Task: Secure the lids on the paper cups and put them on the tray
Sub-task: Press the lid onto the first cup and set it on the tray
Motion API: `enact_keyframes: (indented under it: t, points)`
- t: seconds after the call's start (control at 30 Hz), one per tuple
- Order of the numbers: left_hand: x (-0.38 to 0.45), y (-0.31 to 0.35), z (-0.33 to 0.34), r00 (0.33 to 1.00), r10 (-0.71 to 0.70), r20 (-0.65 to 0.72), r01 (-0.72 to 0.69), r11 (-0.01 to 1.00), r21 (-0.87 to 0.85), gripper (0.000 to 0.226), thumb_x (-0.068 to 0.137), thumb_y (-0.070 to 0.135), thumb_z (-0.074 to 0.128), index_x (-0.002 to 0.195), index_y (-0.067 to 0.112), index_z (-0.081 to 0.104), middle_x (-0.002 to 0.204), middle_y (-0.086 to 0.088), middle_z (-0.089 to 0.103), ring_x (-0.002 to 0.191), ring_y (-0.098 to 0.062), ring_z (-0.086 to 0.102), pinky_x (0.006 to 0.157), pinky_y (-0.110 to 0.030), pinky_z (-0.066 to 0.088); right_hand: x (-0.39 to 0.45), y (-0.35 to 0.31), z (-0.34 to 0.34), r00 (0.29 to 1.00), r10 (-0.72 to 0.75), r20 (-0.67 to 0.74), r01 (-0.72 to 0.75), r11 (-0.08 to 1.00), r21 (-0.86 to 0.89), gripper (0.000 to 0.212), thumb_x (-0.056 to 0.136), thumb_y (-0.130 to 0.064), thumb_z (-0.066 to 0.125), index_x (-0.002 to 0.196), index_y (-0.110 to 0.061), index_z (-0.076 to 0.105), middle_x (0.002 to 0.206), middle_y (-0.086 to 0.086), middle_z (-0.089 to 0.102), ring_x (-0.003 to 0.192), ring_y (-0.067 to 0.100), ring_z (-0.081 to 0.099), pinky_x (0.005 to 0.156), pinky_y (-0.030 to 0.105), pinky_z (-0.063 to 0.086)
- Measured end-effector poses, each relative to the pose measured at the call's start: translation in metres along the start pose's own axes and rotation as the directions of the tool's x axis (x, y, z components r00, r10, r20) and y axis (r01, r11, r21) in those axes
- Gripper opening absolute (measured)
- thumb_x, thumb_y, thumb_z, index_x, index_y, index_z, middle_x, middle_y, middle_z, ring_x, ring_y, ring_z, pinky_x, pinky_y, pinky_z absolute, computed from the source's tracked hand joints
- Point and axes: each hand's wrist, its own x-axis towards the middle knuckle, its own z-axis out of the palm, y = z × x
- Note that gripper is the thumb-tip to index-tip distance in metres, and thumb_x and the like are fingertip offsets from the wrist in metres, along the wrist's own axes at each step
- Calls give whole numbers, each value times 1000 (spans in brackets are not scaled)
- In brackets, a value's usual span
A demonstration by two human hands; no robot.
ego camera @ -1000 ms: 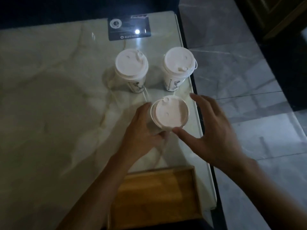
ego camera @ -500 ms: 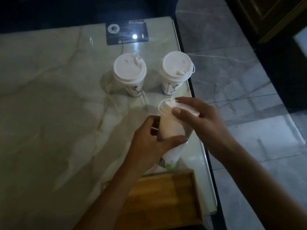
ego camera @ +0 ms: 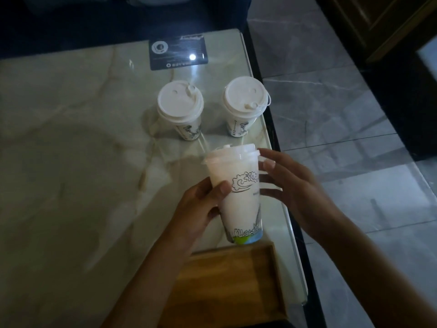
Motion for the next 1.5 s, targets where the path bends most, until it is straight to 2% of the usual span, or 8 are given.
enact_keyframes:
  t: [0.3, 0.5, 0.7, 0.77, 0.93, 1.03, 1.13, 1.5]
  points:
    - [6, 2, -6, 991, 135, 14, -132, 985, -108, 65, 57, 66, 89, 106, 24, 82, 114, -4, 80, 104, -21, 74, 96, -51, 51, -20, 25, 14, 966, 217, 138, -228, 971, 69, 64, 83, -58, 66, 136, -23, 63, 125, 6, 76, 115, 27, 75, 101, 57, 60]
    - [3, 5, -8, 983, 161, 90, -150, 982, -118, 61, 65, 65, 85, 111, 25, 80, 118, -3, 78, 111, -21, 71, 107, -61, 41, -26, 30, 23, 919, 230, 319, -329, 895, 301, 50, 78, -57, 72, 116, -26, 80, 120, 14, 80, 112, 34, 78, 84, 37, 66]
    - [5, 28, -15, 985, 154, -71, -162, 979, -124, 99, 55, 69, 87, 137, 23, 58, 123, -6, 72, 94, -13, 73, 75, -32, 56, -25, 29, 33, 966, 208, 154, -231, 962, 147, 68, 75, -64, 74, 124, -17, 69, 113, 3, 82, 106, 25, 79, 82, 33, 66]
    - [9, 39, -15, 970, 179, -165, -190, 980, -52, 84, 60, 68, 80, 133, 32, 61, 127, -4, 72, 92, -9, 73, 72, -28, 56, -25, 27, 37, 971, 197, 132, -212, 971, 111, 64, 80, -61, 74, 125, -17, 68, 113, 1, 82, 105, 22, 80, 84, 34, 66]
    - [20, 54, -11, 955, 239, -175, -204, 959, 195, 50, 69, 62, 71, 107, 29, 79, 110, 2, 80, 102, -12, 71, 87, -41, 56, -26, 23, 43, 984, 157, 90, -163, 985, 63, 48, 87, -50, 78, 124, -22, 69, 112, -2, 82, 100, 21, 81, 81, 37, 68]
    - [21, 51, -15, 955, 246, -166, -213, 958, 194, 50, 75, 54, 69, 112, 23, 78, 118, -5, 78, 115, -23, 69, 105, -53, 49, -25, 23, 43, 993, 114, 31, -114, 993, 8, 64, 72, -59, 82, 124, -25, 67, 113, 0, 81, 99, 17, 81, 77, 34, 68]
    - [21, 47, -16, 961, 223, -166, -190, 963, 191, 56, 75, 54, 64, 122, 24, 75, 126, 0, 75, 122, -20, 66, 101, -46, 51, -24, 24, 41, 999, 28, -38, -33, 990, -134, 66, 69, -75, 80, 120, -37, 62, 114, -5, 75, 99, 6, 76, 72, 26, 66]
    - [23, 50, -11, 875, 366, -317, -210, 877, 433, 43, 68, 73, 67, 78, 32, 78, 64, 19, 70, 62, 5, 58, 63, -20, 46, -26, 41, 52, 936, -246, -251, 86, 853, -515, 80, 62, -79, 74, 126, -36, 53, 113, -18, 52, 97, 8, 62, 72, 34, 64]
